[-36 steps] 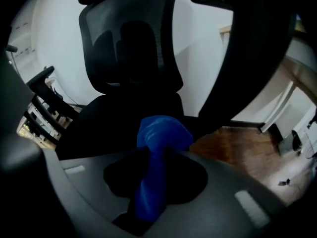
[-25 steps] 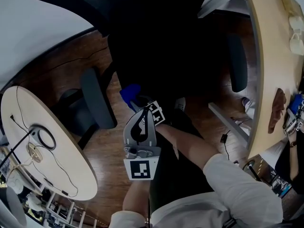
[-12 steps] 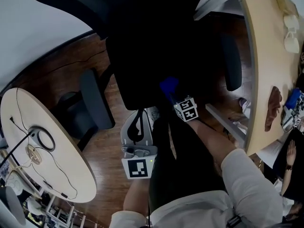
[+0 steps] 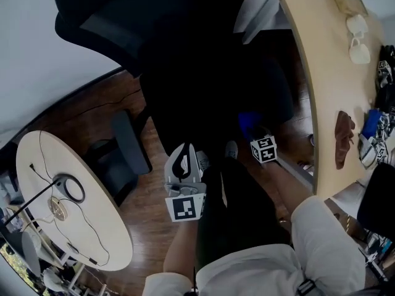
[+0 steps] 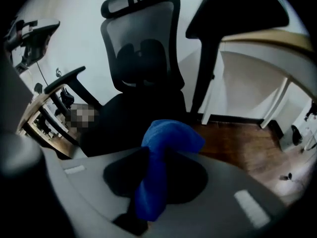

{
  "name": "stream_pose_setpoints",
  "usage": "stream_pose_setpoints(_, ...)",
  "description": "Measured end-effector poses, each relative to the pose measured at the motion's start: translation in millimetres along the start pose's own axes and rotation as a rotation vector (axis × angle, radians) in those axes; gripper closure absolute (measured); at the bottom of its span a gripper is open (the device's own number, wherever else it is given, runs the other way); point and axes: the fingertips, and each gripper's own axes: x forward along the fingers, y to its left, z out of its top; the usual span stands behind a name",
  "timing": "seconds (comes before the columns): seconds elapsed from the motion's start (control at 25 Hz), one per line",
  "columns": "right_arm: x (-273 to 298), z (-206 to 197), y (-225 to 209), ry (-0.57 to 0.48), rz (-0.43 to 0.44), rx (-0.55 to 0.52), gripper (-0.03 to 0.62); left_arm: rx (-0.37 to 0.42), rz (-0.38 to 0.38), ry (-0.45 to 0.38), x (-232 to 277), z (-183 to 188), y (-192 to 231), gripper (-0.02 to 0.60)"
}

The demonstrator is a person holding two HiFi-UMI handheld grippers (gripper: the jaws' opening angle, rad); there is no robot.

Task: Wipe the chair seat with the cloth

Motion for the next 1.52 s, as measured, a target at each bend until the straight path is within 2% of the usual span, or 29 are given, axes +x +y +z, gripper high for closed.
stream_pose_setpoints(0.04, -9.7, 19.0, 17.6, -0.024, 0.021, 0.001, 0.503, -0.019, 0.010, 0.033, -2.9, 1.2, -0.1, 0.581)
stream_pose_setpoints(0.08, -24.8, 40.2, 37.2, -0.053, 0.043, 0.003, 0.503, -0.043, 0.030, -0.003, -9.5, 15.4, 0.9, 0.581)
stream_pose_setpoints(0.16, -70.0, 98.0, 78.6, -0.144, 0.084, 0.007, 0.503, -0.083, 0.081, -0.203, -33.0, 70.7, 6.0, 0.581)
stream_pose_setpoints(0.2, -99.0, 141.5, 98.0, -0.213, 0.102, 0.003, 0.503, -0.077, 0.096, -0.297, -46.0, 107.1, 9.6, 0.581)
stream_pose_setpoints(0.24, -132.9, 196.3, 115.0, -0.298, 0.118, -0.005, 0.503, -0.050, 0.101, -0.357, -57.5, 149.9, 13.5, 0.581)
stream_pose_setpoints(0.32, -220.3, 316.1, 140.8, -0.478, 0.136, -0.014, 0.503, 0.022, 0.103, -0.402, -79.6, 248.1, 17.1, 0.581)
stream_pose_setpoints(0.4, -321.5, 406.3, 162.4, -0.632, 0.136, -0.029, 0.502, 0.060, 0.113, -0.381, -108.4, 323.6, 11.7, 0.581)
stream_pose_setpoints(0.44, -370.3, 438.2, 175.0, -0.702, 0.132, -0.049, 0.502, 0.067, 0.122, -0.379, -125.4, 350.0, 8.4, 0.581)
stream_pose_setpoints(0.52, -464.5, 487.9, 204.5, -0.841, 0.126, -0.106, 0.502, 0.071, 0.136, -0.457, -161.1, 398.4, 2.8, 0.581)
stream_pose_setpoints(0.64, -599.5, 536.3, 255.5, -1.042, 0.113, -0.215, 0.502, 0.100, 0.138, -0.544, -222.5, 461.0, -10.7, 0.581)
stream_pose_setpoints(0.76, -710.8, 545.2, 296.6, -1.198, 0.074, -0.322, 0.502, 0.160, 0.149, -0.613, -287.5, 510.3, -37.9, 0.581)
stream_pose_setpoints(0.84, -759.8, 542.5, 315.3, -1.254, 0.062, -0.347, 0.501, 0.188, 0.150, -0.654, -322.9, 535.2, -55.0, 0.581)
stream_pose_setpoints(1.0, -804.7, 543.2, 333.3, -1.235, 0.042, -0.325, 0.500, 0.199, 0.121, -0.686, -354.5, 567.0, -68.3, 0.581)
stream_pose_setpoints(1.04, -812.7, 545.0, 336.7, -1.259, 0.037, -0.328, 0.500, 0.196, 0.108, -0.691, -357.7, 570.7, -69.0, 0.581)
stream_pose_setpoints(1.12, -822.8, 542.5, 343.4, -1.318, 0.032, -0.337, 0.500, 0.204, 0.085, -0.668, -364.0, 567.6, -69.3, 0.581)
stream_pose_setpoints(1.2, -824.1, 527.9, 344.9, -1.330, 0.032, -0.326, 0.500, 0.257, 0.082, -0.554, -365.9, 547.2, -71.5, 0.581)
stream_pose_setpoints(1.24, -826.2, 518.0, 343.4, -1.329, 0.032, -0.317, 0.500, 0.273, 0.081, -0.522, -367.9, 539.6, -76.9, 0.581)
stream_pose_setpoints(1.4, -863.5, 464.6, 343.7, -1.363, 0.033, -0.312, 0.500, 0.269, 0.069, -0.591, -405.1, 527.2, -124.2, 0.581)
stream_pose_setpoints(1.52, -902.1, 418.0, 349.1, -1.396, 0.044, -0.327, 0.500, 0.230, 0.060, -0.722, -450.7, 526.4, -170.3, 0.581)
